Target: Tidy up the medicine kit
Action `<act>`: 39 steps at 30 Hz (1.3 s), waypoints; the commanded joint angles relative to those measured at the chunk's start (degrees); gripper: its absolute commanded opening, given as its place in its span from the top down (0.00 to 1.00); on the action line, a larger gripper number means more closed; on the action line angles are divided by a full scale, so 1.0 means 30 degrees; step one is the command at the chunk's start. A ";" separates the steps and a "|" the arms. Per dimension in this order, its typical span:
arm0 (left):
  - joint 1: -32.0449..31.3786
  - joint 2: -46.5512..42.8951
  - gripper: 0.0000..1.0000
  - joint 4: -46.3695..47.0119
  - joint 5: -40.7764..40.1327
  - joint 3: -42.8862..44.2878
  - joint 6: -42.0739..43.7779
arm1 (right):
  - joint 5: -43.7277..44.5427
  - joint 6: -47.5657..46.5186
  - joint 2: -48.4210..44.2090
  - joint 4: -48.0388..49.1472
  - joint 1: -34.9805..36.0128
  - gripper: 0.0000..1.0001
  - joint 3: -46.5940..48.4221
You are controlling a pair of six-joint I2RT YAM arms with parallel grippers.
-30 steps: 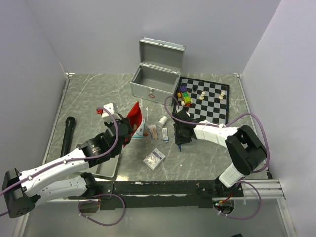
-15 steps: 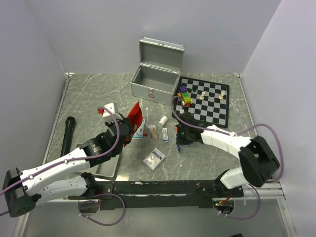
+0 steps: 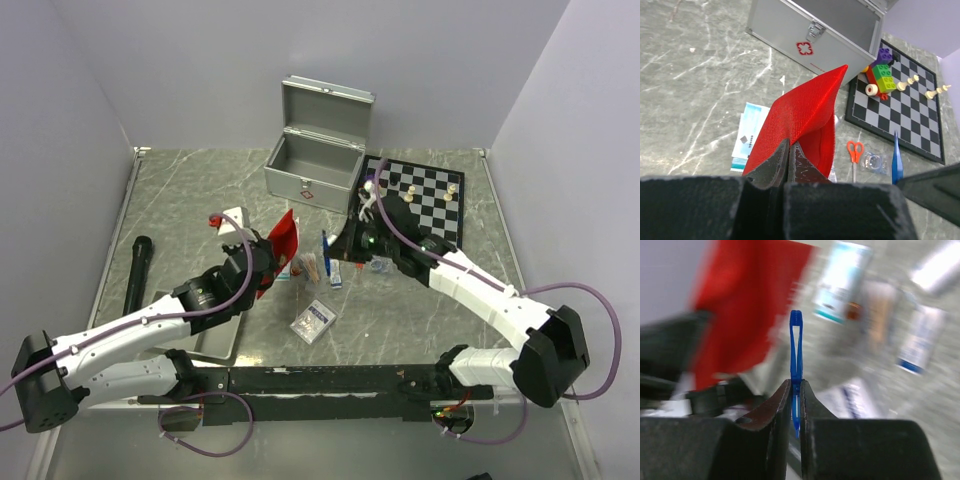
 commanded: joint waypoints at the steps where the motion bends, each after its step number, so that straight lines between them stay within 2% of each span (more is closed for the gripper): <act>1: -0.0044 0.0279 0.99 0.1394 0.0636 0.1279 0.0076 | -0.2761 0.1685 0.1068 0.2274 0.0185 0.96 0.2197; 8: -0.0044 0.0894 0.99 0.2097 0.1105 0.1660 0.0223 | -0.5047 0.3881 0.2798 0.4351 0.0303 0.96 0.2727; 20: -0.0073 0.1511 0.99 0.2538 0.1750 0.2189 0.0399 | -0.6044 0.5816 0.4381 0.5819 0.0303 0.98 0.3167; 28: -0.0102 0.1188 0.99 0.2538 0.1838 0.1720 0.0194 | -0.5373 0.8334 0.4296 0.7340 -0.0136 0.99 0.1938; 37: -0.0132 0.1013 0.99 0.2567 0.1693 0.1543 0.0077 | -0.3528 0.9480 0.3973 0.6905 -0.0312 0.99 0.1790; 39: -0.0132 0.0925 0.99 0.2567 0.1546 0.1456 0.0077 | -0.3379 0.9189 0.4147 0.6293 -0.0342 0.91 0.1993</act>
